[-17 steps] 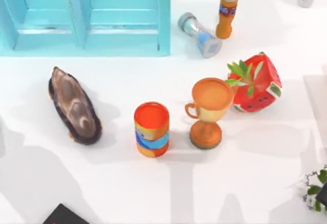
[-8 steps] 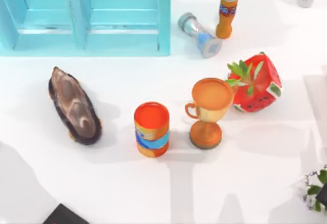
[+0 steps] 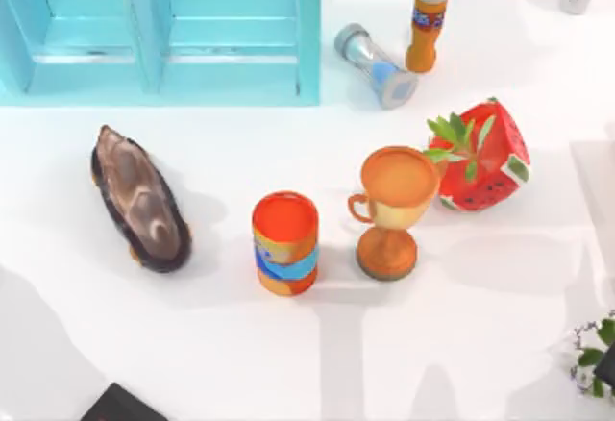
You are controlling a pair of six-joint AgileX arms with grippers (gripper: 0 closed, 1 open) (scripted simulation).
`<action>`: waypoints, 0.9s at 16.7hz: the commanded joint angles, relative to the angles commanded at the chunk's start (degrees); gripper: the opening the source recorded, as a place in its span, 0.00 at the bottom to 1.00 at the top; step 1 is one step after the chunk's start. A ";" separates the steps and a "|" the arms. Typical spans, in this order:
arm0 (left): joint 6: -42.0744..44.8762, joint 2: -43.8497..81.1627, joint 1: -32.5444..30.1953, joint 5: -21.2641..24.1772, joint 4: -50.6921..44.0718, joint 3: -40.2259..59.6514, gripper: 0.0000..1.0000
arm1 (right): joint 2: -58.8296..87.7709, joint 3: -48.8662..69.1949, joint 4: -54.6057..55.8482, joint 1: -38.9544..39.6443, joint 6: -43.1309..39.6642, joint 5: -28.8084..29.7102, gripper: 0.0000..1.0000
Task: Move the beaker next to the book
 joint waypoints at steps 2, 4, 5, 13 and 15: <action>0.00 0.00 0.00 0.00 0.00 0.00 0.40 | 0.00 0.00 0.00 0.00 0.00 0.00 1.00; 0.00 0.00 0.00 0.00 0.00 0.00 0.25 | 0.00 0.00 0.00 0.00 0.00 0.00 1.00; 0.00 0.00 0.00 0.00 0.00 0.00 0.17 | 0.00 0.00 0.00 0.00 0.00 0.00 1.00; 0.00 0.00 0.00 0.00 0.00 0.00 0.00 | 0.00 0.00 0.00 0.00 0.00 0.00 1.00; 0.00 0.00 0.00 0.00 0.00 0.00 0.00 | 0.00 0.00 0.00 0.00 0.00 0.00 1.00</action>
